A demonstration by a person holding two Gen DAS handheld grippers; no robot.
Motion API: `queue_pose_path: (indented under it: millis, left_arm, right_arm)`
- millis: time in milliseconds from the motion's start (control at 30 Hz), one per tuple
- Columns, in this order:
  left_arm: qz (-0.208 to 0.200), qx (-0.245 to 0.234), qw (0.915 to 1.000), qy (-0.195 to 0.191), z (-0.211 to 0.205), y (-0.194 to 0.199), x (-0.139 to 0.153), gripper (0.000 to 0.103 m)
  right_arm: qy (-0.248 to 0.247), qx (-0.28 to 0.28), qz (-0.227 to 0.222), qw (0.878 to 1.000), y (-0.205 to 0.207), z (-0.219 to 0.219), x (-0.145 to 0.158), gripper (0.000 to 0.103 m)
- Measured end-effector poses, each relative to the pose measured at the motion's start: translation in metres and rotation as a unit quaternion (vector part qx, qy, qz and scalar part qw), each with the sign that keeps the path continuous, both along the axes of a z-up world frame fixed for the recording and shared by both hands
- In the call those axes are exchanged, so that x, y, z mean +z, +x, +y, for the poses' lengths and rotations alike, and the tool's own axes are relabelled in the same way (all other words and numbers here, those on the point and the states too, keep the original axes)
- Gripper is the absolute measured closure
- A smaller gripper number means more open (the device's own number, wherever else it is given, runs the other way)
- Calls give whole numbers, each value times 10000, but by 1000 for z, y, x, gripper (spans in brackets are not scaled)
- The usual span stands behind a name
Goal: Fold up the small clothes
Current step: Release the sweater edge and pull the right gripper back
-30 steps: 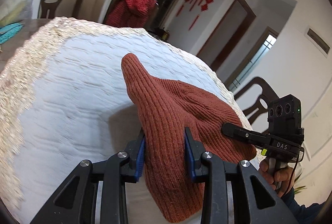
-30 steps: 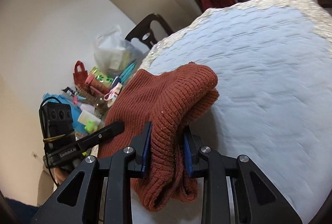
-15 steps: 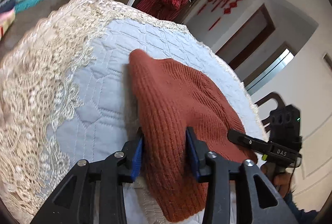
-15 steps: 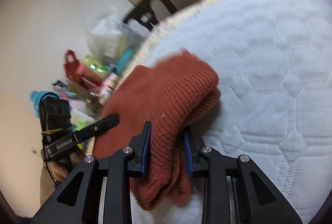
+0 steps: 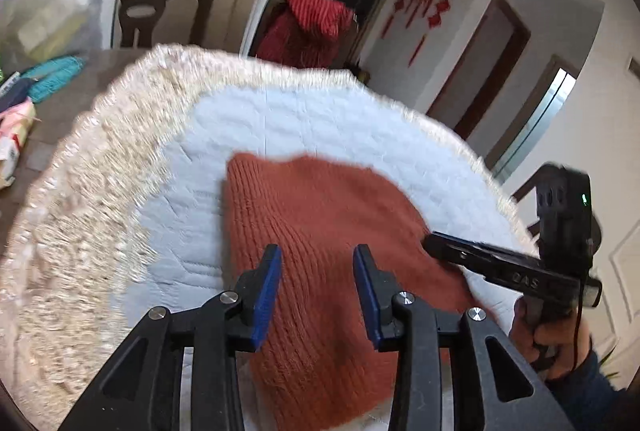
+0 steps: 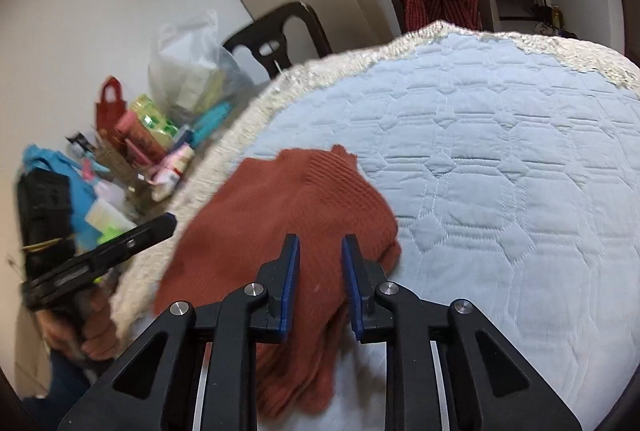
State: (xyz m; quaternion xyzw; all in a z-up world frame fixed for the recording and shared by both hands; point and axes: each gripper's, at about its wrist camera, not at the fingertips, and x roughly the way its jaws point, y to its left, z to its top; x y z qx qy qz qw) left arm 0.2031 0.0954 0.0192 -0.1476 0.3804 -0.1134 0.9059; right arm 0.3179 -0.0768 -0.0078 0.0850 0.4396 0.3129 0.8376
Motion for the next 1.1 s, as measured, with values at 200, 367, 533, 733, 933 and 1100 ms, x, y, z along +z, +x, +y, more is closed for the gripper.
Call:
queue_pose_path:
  millis: [200,367,533,733,933,1100]
  left_arm:
    - [-203,64,9992,348,-3,-31,10,64]
    - [-324,33,9978,571,-14,-69,13,64]
    - [-95,173,9963,841,-21,-72,-11,64]
    - [-99,218,9959,874,-21,-72,-12,64]
    - [-116,229,9958,873,-22,-75,-12,63]
    - [-99,289,9954,909,-24,-80,-8,59]
  right_arm:
    - [-163,60,-149,9997,-22,-11,15,82]
    - [-452,266,-468,9975,-67,-8,27,82]
    - [-998,371,-502,9930,-84,6,2,82]
    - [-1076,289,-637,9917,-88,7,2,81]
    - [-1125,233,-676,9911,-91,8,3,81]
    - [-1196,174,-699,9902,-95,9,7,81]
